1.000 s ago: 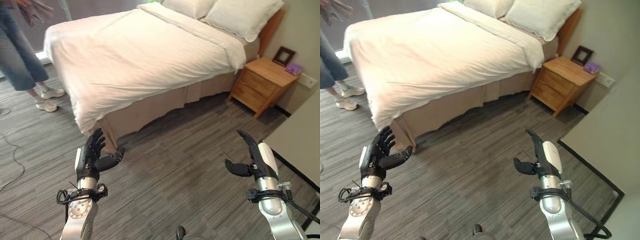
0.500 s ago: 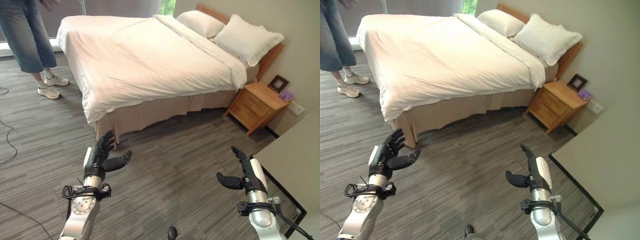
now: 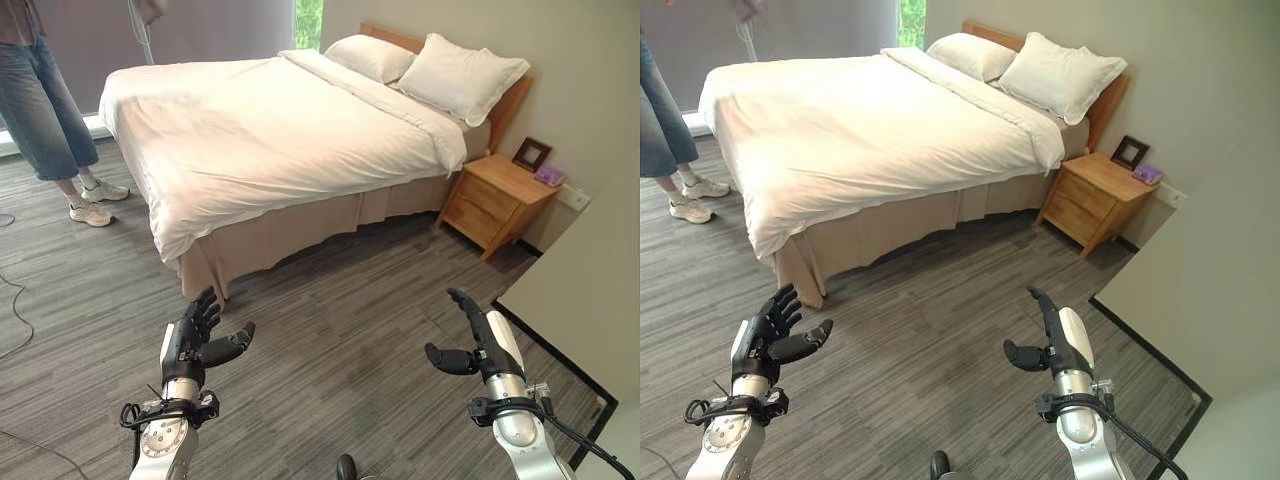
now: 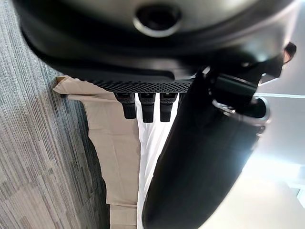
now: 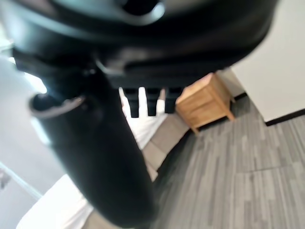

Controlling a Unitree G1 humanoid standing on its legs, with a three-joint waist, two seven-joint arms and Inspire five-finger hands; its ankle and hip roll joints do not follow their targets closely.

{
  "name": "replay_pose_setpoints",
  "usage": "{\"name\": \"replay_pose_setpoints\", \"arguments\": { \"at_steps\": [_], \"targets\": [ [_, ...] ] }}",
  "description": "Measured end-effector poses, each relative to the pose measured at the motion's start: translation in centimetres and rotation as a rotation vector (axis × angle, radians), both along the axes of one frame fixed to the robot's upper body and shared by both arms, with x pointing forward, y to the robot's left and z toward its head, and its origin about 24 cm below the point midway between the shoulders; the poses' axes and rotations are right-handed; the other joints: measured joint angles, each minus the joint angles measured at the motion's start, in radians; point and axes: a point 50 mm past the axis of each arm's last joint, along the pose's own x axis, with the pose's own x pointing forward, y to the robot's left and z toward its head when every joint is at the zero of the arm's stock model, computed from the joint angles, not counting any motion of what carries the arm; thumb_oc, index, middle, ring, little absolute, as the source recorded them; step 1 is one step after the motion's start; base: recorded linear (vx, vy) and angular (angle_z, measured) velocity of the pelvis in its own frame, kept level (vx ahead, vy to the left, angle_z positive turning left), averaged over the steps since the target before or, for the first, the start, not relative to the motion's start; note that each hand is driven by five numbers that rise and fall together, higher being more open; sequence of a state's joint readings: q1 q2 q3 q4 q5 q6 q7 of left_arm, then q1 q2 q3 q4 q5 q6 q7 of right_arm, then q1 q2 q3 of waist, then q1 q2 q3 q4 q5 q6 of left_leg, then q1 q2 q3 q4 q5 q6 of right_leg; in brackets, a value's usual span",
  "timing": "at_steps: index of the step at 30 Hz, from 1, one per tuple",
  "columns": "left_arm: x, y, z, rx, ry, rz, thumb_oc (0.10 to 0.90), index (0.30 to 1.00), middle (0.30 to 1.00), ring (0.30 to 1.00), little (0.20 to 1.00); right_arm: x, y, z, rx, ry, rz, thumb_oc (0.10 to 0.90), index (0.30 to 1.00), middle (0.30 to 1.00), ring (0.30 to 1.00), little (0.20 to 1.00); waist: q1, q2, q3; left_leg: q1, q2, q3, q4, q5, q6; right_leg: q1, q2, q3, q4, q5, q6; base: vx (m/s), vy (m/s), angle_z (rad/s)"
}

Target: Pick up bed clothes into laundry basket.

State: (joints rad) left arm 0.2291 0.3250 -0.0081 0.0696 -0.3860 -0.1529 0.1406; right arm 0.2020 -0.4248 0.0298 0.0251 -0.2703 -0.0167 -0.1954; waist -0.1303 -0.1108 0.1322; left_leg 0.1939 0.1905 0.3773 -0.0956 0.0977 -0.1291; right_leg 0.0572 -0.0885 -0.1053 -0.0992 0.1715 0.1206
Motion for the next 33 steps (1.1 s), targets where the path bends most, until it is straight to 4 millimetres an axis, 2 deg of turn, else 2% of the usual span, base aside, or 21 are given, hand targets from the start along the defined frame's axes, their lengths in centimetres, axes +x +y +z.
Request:
{"name": "replay_pose_setpoints", "arguments": {
  "at_steps": [5, 17, 26, 33],
  "targets": [
    [0.00, 0.17, 0.07, 0.009, 0.001, -0.001, 0.800, 0.900, 0.900, 0.900, 0.900, -0.11, 0.05, -0.11, 0.003, 0.004, -0.001, 0.800, 0.900, 0.900, 0.900, 0.900, -0.005, -0.007, -0.030, 0.004, -0.001, -0.003, 0.000, 0.002, 0.001, 0.006, -0.002, -0.002, 0.000, 0.001, -0.001, -0.01, -0.004, 0.02],
    [-0.02, 0.17, 0.04, 0.011, 0.003, -0.004, 0.800, 0.900, 0.900, 0.900, 0.900, -0.11, 0.05, -0.11, 0.003, 0.004, 0.000, 0.800, 0.900, 0.900, 0.900, 0.900, -0.029, 0.031, -0.053, 0.010, -0.002, -0.001, 0.000, 0.002, 0.000, 0.018, -0.003, -0.002, 0.000, 0.001, -0.001, 0.00, 0.000, 0.00],
    [0.00, 0.19, 0.05, 0.013, 0.003, -0.002, 0.800, 0.900, 0.900, 0.900, 0.900, -0.06, 0.04, -0.07, 0.002, 0.003, 0.001, 0.800, 0.900, 0.900, 0.900, 0.900, -0.028, 0.024, -0.057, 0.007, -0.006, -0.002, 0.000, 0.003, 0.001, 0.001, -0.004, 0.003, 0.000, 0.002, -0.003, 0.00, 0.004, -0.01],
    [0.29, 0.43, 0.39, 0.069, 0.001, -0.016, 0.800, 0.900, 0.900, 0.900, 0.900, 0.57, -0.58, 0.83, -0.046, -0.017, 0.020, 0.800, 0.900, 0.900, 0.900, 0.900, -0.017, 0.010, -0.053, -0.017, -0.019, 0.002, 0.000, 0.003, 0.005, -0.021, -0.013, 0.020, 0.001, 0.007, -0.009, 0.03, 0.072, -0.03]
  ]
}}
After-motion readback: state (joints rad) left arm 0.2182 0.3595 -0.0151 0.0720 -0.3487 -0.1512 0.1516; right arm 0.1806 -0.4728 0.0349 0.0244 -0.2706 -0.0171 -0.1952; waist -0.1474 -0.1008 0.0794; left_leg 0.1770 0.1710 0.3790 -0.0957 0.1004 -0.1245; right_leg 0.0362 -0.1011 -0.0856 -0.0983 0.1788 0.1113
